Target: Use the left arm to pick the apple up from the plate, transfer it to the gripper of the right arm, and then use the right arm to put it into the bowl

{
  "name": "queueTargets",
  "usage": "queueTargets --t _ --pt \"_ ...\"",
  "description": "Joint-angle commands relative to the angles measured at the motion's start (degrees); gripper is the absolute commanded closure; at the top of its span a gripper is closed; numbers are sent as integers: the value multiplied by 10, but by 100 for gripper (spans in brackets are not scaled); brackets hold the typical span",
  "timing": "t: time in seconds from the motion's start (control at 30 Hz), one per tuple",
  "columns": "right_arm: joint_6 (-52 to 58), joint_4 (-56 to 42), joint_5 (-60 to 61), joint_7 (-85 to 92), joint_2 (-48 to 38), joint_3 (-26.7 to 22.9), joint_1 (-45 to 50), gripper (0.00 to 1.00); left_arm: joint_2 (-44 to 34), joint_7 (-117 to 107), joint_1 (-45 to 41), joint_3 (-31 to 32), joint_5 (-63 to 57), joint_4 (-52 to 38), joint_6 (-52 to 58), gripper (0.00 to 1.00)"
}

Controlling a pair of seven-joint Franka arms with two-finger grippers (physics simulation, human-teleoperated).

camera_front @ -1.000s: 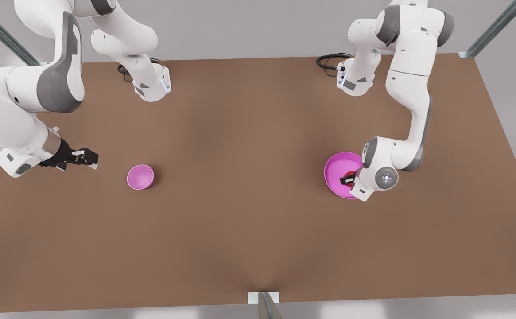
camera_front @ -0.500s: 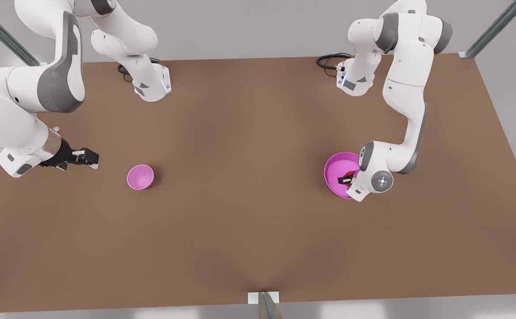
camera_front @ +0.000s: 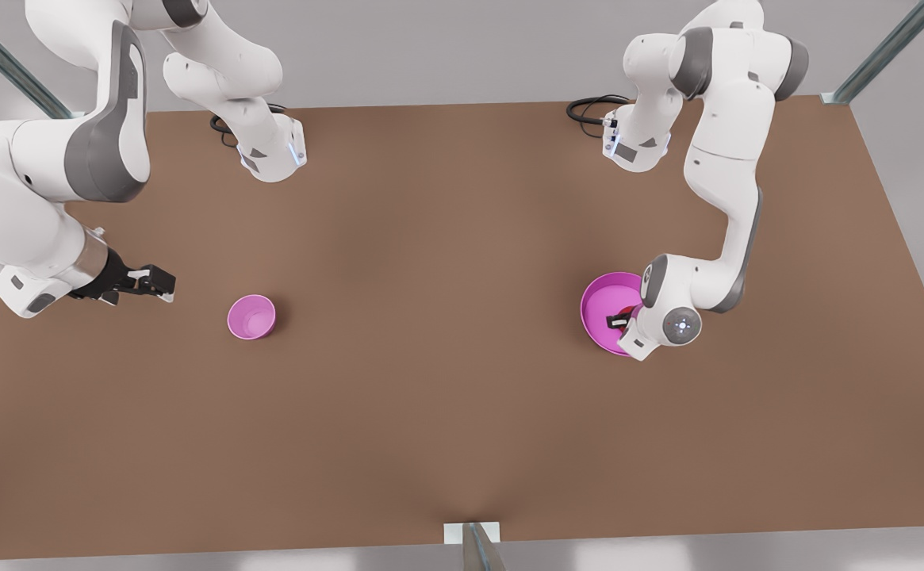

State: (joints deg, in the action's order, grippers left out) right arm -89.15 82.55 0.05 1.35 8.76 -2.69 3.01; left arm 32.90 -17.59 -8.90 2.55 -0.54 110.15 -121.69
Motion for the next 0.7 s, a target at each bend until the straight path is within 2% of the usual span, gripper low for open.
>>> queueTargets --t 0.0,0.13,0.3,0.4,0.6,0.67 --pt "0 0 0 10 -1 0 0 0 1 14 -1 0 -1 0 -9 17" --pt "0 0 0 9 -1 0 1 0 -3 15 -2 0 -1 0 -11 19" --pt "0 0 0 10 -1 0 0 0 -50 8 -13 1 -1 -2 34 21" --pt "0 0 0 10 -1 0 0 0 -71 -48 -20 23 23 -18 44 21" --pt "0 0 0 10 -1 0 -3 0 -57 -51 -50 75 87 -157 38 21" --pt "-1 -1 1 1 -1 4 2 0 -25 6 -53 93 116 -198 -17 21"
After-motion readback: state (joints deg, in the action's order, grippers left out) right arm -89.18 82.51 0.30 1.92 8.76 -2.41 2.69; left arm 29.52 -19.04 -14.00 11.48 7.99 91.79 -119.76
